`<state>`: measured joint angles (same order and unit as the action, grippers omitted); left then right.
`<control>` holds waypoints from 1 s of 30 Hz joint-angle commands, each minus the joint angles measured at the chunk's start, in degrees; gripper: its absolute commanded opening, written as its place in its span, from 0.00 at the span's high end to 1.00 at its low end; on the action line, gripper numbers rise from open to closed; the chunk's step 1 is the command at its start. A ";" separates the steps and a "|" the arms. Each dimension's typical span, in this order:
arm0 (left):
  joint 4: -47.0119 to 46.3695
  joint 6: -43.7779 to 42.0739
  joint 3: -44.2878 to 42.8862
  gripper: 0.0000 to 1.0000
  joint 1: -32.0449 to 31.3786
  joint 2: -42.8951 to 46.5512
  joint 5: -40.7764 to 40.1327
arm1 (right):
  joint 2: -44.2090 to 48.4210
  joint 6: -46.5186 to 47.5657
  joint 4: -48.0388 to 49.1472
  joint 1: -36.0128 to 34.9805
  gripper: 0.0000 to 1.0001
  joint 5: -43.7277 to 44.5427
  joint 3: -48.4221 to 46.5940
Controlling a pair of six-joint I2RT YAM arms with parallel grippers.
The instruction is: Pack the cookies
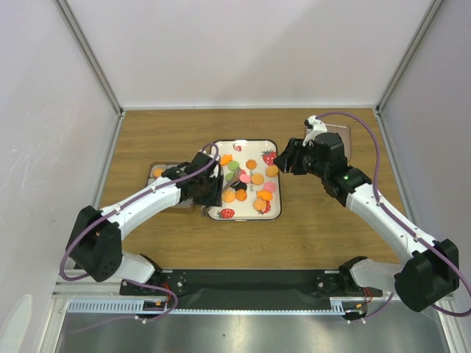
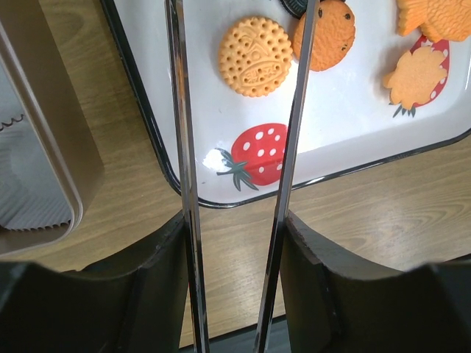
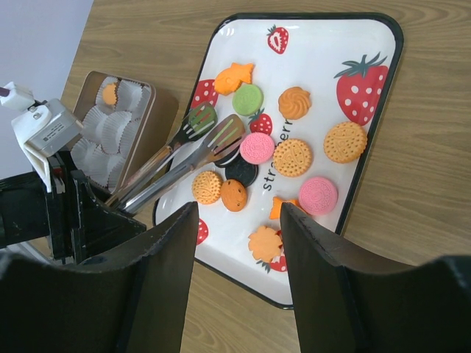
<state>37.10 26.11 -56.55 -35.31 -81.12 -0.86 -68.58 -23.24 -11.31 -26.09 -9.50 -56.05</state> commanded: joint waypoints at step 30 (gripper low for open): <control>-2.39 0.61 0.13 0.60 1.21 2.98 2.27 | 0.46 1.10 1.03 -0.28 0.46 0.36 -0.73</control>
<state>34.85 26.96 -55.07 -34.59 -80.86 2.11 -68.58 -23.24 -11.33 -26.09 -9.50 -56.05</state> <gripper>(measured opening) 0.423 0.544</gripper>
